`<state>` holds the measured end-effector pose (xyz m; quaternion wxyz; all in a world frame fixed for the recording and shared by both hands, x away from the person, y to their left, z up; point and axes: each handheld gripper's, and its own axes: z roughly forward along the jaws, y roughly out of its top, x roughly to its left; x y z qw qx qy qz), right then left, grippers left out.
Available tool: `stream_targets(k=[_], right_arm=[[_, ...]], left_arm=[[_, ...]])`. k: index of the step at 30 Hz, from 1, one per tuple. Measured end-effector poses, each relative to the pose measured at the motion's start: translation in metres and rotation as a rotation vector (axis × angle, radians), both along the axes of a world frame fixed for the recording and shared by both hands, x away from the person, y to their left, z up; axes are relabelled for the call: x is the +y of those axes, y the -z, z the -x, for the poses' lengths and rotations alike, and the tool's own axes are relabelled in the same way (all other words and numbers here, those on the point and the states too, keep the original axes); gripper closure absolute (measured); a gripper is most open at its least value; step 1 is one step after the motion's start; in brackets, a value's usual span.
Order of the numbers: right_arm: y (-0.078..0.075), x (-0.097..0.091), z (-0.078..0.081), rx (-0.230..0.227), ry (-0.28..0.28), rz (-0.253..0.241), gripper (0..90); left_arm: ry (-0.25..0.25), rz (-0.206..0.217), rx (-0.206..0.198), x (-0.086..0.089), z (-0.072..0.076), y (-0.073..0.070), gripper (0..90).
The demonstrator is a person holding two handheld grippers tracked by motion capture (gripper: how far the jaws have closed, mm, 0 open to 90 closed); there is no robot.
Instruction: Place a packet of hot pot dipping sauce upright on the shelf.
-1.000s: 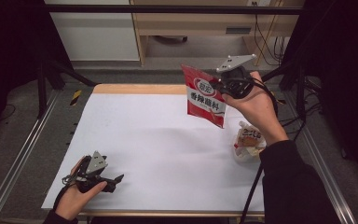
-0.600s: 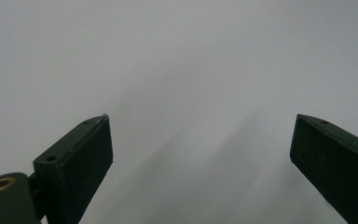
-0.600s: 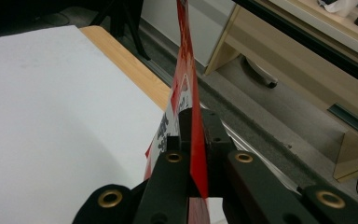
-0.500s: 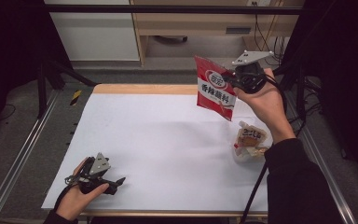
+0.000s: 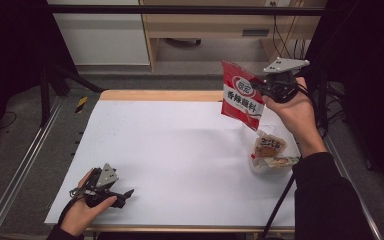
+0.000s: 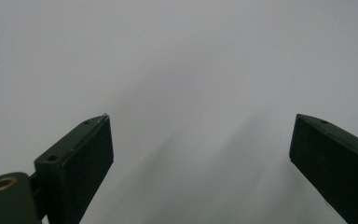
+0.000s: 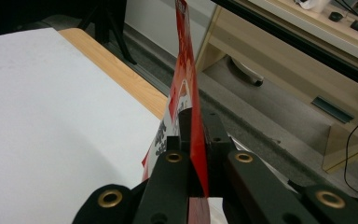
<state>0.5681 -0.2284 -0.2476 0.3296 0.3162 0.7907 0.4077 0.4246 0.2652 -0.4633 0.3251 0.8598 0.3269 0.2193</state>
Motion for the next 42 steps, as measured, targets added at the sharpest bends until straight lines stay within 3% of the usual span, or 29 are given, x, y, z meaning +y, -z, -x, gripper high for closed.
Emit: stream_targets(k=[10,13,24,31,42], right_arm=[[0.008,-0.029,0.008,0.004,0.047,-0.008,89.9],[0.011,-0.038,0.011,0.007,0.063,-0.011,89.9],[0.021,-0.065,0.02,0.024,0.114,-0.027,89.9],[0.027,-0.071,0.021,0.039,0.126,-0.015,89.9],[0.041,-0.067,0.013,0.041,0.125,-0.041,89.9]], left_arm=[[-0.005,-0.007,-0.006,0.003,-0.001,-0.003,6.1],[-0.018,0.016,-0.021,0.004,-0.001,-0.005,6.7],[-0.021,0.02,-0.022,0.005,-0.001,-0.005,6.6],[-0.017,0.018,-0.019,0.004,-0.001,-0.005,6.6],[-0.006,0.016,-0.017,0.003,0.0,-0.004,6.6]])
